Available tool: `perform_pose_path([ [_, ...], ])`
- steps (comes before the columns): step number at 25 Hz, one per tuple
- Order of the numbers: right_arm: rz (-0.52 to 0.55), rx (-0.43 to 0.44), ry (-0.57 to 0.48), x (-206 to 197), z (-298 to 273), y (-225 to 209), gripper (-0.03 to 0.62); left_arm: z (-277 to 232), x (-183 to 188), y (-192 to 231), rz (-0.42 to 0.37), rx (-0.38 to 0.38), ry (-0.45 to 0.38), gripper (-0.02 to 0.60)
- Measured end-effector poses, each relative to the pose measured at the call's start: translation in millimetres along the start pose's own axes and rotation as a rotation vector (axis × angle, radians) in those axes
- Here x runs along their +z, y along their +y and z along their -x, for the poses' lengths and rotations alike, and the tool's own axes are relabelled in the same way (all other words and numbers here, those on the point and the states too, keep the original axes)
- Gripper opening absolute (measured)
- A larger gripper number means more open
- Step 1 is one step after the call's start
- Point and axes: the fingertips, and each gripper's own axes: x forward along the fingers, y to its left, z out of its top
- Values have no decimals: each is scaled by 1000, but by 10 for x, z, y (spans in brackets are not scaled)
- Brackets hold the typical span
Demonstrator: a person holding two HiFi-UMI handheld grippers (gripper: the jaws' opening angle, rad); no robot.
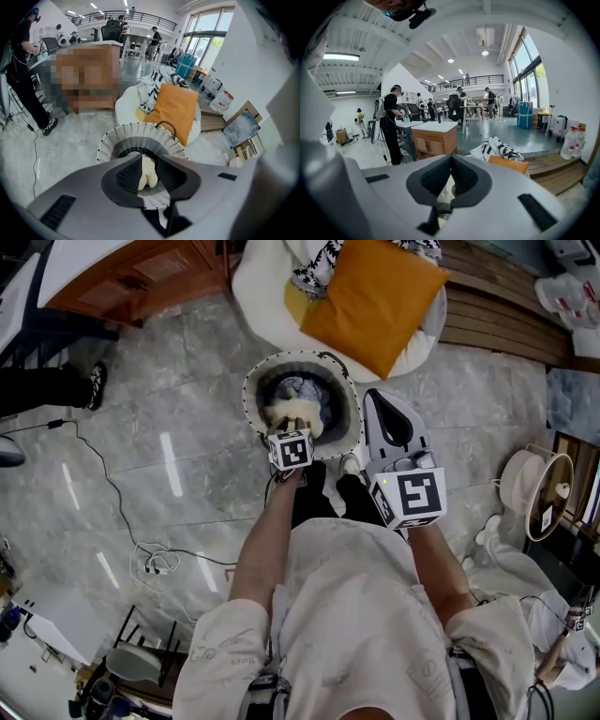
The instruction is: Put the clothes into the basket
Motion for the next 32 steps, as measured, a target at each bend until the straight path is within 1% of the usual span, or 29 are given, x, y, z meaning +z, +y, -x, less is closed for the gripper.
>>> perform_pose_path([
  [2,3,11,-6,9,25,30,-12,85,-46,20,5,4,-14,98],
  [3,6,17,-8,17,42,38,-12,146,-58,25,20,6,-30,98],
  [5,13,28,-12,45,73,30,-12,315,-16,-8,65,-3,-81,98],
  [6,19,30,-15,64,90,20,-12,421,26,-44,75,-13,-109,98],
  [7,25,32,-19,87,110,13,-12,534,75,-85,69,-22,-139,98],
  [10,40,36,-40,176,183,1,-11,929,274,-183,9,-33,-248,98],
  [13,54,36,-63,274,247,-40,-11,1412,588,-246,-13,-29,-374,98],
  [15,59,31,-74,338,310,-90,-11,1786,826,-306,-31,-24,-470,98],
  [20,84,29,-126,542,447,-144,-11,2763,1398,-463,-108,-16,-726,98],
  [23,88,38,-169,706,493,-115,-11,3293,1671,-548,-161,-1,-859,98],
  [27,65,60,-231,951,639,-59,-11,3877,1858,-661,-200,32,-988,98],
  [30,74,71,-290,1157,715,-24,-11,4229,1956,-700,-196,43,-1041,97],
  [32,79,69,-316,1252,744,-34,-11,4422,1998,-711,-198,66,-1077,95],
])
